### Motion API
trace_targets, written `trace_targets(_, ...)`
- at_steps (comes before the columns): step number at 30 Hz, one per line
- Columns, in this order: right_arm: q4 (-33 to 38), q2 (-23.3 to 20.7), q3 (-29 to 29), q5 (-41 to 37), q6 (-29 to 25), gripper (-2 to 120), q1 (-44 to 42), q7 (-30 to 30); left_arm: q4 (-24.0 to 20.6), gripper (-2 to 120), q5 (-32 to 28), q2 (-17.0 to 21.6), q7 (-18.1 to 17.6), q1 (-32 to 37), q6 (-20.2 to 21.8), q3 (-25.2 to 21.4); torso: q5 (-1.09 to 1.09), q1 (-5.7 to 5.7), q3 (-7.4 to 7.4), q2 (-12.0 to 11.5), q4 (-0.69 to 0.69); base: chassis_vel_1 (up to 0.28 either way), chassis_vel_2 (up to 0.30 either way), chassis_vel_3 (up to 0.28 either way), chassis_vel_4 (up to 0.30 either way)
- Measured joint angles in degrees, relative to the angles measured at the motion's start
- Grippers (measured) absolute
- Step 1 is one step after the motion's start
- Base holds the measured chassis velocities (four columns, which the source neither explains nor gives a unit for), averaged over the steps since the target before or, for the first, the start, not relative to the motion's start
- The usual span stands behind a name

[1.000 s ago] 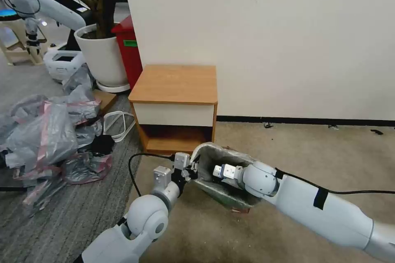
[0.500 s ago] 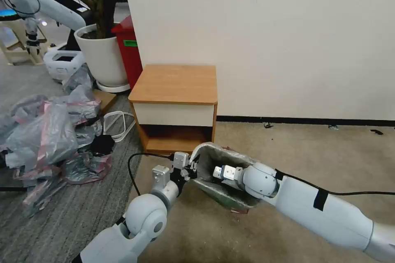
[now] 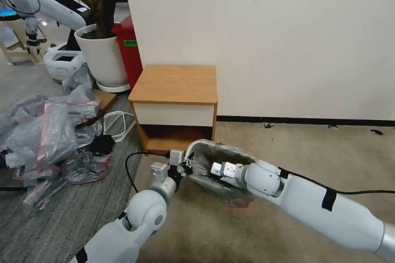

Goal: Pick up the garbage bag from the table and place it over the trash can.

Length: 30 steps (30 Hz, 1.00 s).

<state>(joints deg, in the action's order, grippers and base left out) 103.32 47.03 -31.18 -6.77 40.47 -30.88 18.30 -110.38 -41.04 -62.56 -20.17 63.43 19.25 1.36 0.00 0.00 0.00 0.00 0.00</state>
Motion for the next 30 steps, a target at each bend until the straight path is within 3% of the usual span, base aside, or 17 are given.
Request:
trace_targets(5,2.69,-2.12,1.76,-2.72,-0.01,15,0.10,-1.96,1.07,3,-0.56,-0.73,-0.71,-0.47,-0.20,0.32,-0.01,0.00,0.00,0.00,-0.01,0.000,0.000,0.000,0.000)
trace_targets(7,2.65,-2.18,2.10,-3.49,-0.03,26,-0.26,-3.12,0.84,3,-0.87,-0.88,-0.78,-0.48,-0.21,0.51,-0.01,0.00,0.00,0.00,0.00,0.000,0.000,0.000,0.000)
trace_targets(9,2.60,-2.11,2.35,-3.77,-0.04,28,-0.60,-3.57,0.61,3,-1.06,-0.88,-0.82,-0.50,-0.21,0.51,0.00,0.00,0.00,0.00,0.00,0.000,0.000,0.000,0.000)
trace_targets(11,3.01,-1.98,3.67,-5.23,-0.05,41,-1.60,-4.60,0.21,3,-1.61,-0.63,-0.92,-0.61,-0.21,0.50,0.01,0.00,0.00,0.00,-0.01,0.000,0.000,0.000,0.000)
trace_targets(16,4.84,-2.64,5.12,-7.75,-0.10,53,-1.85,-5.62,0.24,3,-2.10,-0.36,-1.08,-0.74,-0.17,0.29,0.00,0.00,0.00,0.00,0.01,0.000,0.000,0.000,0.000)
trace_targets(19,8.24,-4.23,6.99,-11.36,-0.21,71,-2.15,-6.57,0.67,3,-4.01,-0.57,-2.18,-1.30,-0.09,0.25,0.00,0.00,0.00,0.00,0.00,0.000,0.000,0.000,0.000)
trace_targets(30,17.59,-8.01,14.23,-18.68,-2.72,96,-6.58,-7.29,1.60,3,-9.50,-0.88,-5.12,-2.61,0.34,0.48,0.00,0.00,0.00,0.00,0.00,0.000,0.000,0.000,0.000)
